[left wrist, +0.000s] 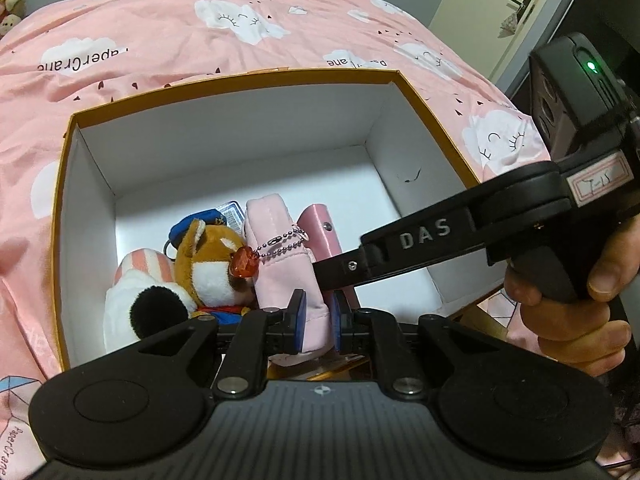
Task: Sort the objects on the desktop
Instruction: 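Lower the bag and rod into the box and open both grippers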
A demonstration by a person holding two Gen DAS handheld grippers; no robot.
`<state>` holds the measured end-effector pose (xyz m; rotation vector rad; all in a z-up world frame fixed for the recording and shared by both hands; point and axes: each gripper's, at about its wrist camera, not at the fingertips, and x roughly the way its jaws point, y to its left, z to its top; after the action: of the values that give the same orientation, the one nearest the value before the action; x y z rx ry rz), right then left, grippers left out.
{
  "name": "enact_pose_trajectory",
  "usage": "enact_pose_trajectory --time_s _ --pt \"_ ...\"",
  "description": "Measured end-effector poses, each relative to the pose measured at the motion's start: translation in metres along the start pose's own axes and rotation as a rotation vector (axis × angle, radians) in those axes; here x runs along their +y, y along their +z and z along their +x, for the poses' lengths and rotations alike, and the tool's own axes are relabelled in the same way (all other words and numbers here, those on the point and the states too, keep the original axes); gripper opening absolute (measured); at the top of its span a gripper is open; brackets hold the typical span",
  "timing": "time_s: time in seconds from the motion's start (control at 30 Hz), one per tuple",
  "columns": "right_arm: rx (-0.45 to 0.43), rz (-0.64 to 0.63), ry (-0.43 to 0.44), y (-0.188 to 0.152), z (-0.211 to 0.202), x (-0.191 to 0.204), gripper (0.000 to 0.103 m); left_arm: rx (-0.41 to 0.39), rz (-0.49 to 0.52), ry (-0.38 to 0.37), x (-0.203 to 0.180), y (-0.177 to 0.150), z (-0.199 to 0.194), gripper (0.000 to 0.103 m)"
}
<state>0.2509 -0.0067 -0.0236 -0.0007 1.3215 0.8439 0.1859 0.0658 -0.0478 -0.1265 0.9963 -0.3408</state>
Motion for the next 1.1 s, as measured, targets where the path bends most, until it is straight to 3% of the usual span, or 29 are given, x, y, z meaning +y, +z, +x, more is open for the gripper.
enact_pose_trajectory --time_s 0.23,0.37,0.97,1.1 --pt "-0.013 -0.01 -0.003 -0.001 0.004 -0.003 0.03 0.0 -0.007 0.009 0.0 0.001 0.003 0.014" --pt "-0.027 -0.014 0.007 -0.003 -0.001 -0.005 0.038 -0.011 -0.005 0.023 -0.001 0.0 -0.001 0.014" --pt "-0.087 -0.073 0.034 -0.014 -0.027 -0.002 0.038 -0.073 -0.013 0.057 -0.007 -0.007 -0.034 0.02" --pt "-0.129 -0.136 0.055 -0.025 -0.046 0.002 0.038 -0.097 0.007 0.04 -0.02 -0.013 -0.051 0.02"
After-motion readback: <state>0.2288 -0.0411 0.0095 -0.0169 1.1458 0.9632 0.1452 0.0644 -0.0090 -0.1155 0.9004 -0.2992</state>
